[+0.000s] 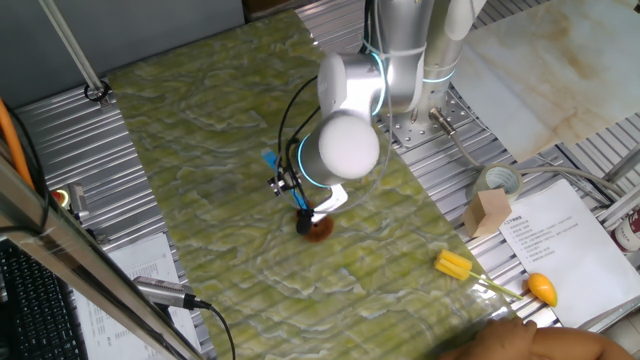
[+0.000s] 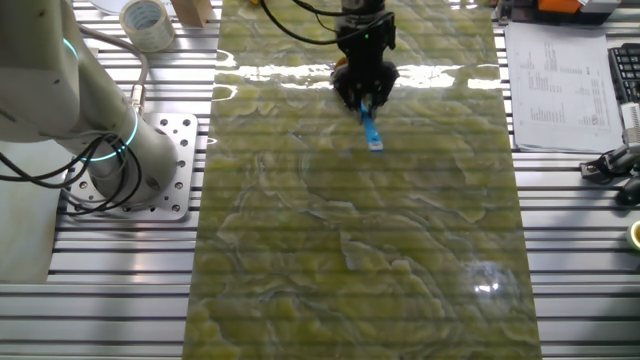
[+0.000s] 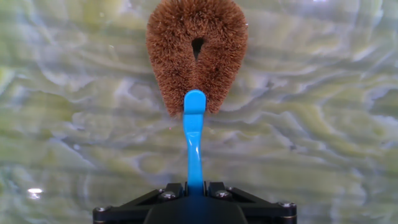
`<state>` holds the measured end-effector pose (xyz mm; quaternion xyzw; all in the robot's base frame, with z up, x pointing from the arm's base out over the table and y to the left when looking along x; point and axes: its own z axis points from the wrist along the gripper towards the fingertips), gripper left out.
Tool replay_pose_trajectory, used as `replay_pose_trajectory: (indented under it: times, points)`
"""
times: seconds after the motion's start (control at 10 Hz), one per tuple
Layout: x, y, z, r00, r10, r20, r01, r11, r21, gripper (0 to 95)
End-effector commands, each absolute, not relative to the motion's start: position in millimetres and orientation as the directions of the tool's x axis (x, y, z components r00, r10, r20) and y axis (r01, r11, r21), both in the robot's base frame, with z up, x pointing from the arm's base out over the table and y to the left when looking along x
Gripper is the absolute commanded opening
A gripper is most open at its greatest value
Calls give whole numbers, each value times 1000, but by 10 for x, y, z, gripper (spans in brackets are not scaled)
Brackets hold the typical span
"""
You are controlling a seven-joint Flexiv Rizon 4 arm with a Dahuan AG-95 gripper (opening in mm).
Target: Scrub the table with a brush
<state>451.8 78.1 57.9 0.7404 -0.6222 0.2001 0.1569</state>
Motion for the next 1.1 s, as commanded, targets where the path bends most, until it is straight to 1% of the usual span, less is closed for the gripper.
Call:
replay_pose_trajectory:
  times: [0.1, 0.5, 0.8, 1.1]
  points:
    - [4568, 799, 598, 148, -857, 494, -984, -177, -14, 0]
    - [4566, 806, 597, 142, -876, 462, -987, -163, -7, 0]
    - [4426, 876, 562, 113, -895, 431, -991, -130, -11, 0]
    - [4422, 879, 556, 116, -907, 405, -992, -125, 4, 0]
